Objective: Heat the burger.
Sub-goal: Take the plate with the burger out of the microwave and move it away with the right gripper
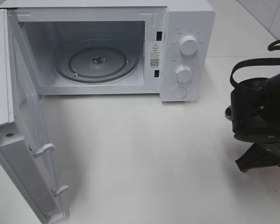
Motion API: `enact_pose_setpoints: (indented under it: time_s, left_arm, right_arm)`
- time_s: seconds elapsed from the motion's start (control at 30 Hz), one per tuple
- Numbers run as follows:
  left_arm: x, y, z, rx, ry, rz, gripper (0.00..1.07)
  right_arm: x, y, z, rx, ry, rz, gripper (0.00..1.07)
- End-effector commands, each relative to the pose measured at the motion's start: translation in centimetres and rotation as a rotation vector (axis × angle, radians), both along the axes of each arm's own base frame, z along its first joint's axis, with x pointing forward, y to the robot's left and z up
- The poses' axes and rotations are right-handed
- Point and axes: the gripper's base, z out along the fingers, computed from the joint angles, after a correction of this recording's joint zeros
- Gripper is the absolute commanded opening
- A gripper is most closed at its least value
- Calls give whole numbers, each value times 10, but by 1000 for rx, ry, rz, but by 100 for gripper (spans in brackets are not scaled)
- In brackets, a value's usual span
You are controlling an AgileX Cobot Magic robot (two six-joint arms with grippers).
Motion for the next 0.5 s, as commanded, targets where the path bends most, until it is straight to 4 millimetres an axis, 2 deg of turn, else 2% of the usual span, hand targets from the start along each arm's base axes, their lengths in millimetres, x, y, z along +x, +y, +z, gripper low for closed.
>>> enact_pose_setpoints:
  time_s: [0.03,0.13,0.2,0.5]
  left_arm:
    - [-3,0,0,2,-24,3,102]
    - [-3,0,0,2,-24,3,102]
    - [-3,0,0,2,-24,3,102]
    - [-3,0,0,2,-24,3,102]
  right_arm:
    - [8,-7,-8,-52,-21,-25,2]
    - [9,-8,-11,-51,-18,-32,2]
    - [11,-10,-22,-53,-4,-54,3]
    - [12,-10,-42,-74,-11,-91,6]
